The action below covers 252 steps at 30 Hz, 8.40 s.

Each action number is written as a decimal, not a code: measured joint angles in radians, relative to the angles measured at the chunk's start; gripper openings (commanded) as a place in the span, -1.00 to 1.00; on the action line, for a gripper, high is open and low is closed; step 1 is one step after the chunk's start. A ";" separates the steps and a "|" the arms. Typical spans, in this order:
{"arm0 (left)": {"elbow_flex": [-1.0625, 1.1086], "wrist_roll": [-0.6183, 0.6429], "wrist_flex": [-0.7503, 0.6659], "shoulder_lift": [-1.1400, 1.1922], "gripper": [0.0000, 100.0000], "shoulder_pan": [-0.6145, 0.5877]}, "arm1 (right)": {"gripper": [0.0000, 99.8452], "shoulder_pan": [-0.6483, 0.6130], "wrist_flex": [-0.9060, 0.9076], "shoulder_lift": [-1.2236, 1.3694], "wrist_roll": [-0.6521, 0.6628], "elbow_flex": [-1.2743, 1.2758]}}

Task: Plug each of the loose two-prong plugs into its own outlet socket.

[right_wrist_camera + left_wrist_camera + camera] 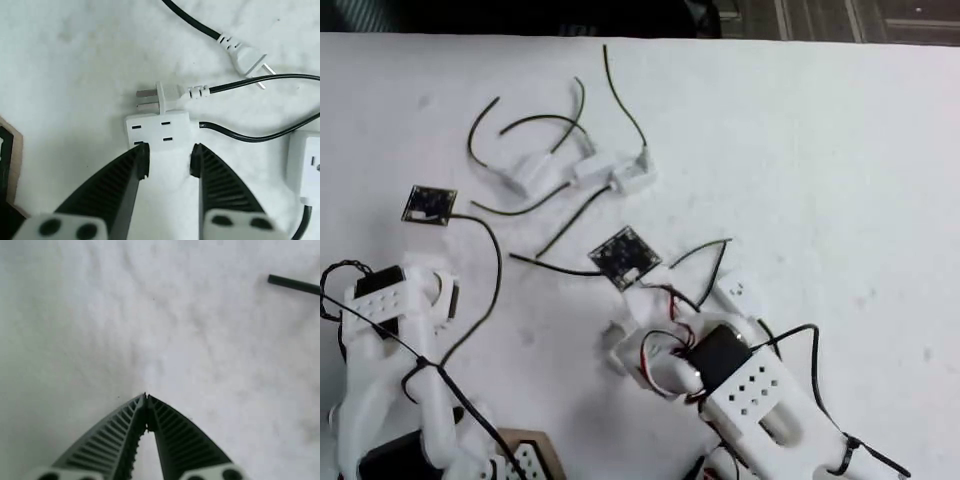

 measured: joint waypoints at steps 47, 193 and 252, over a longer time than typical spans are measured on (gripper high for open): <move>0.000 0.000 0.000 0.000 -0.95 0.000 | -0.93 0.071 -0.368 0.749 -0.552 -0.210; -0.040 0.150 0.244 -0.545 -0.95 0.180 | -0.97 0.009 -0.020 -0.548 0.092 0.166; 0.261 -0.003 0.061 -0.545 -0.95 0.021 | -0.97 -0.094 -0.264 -0.539 0.244 0.591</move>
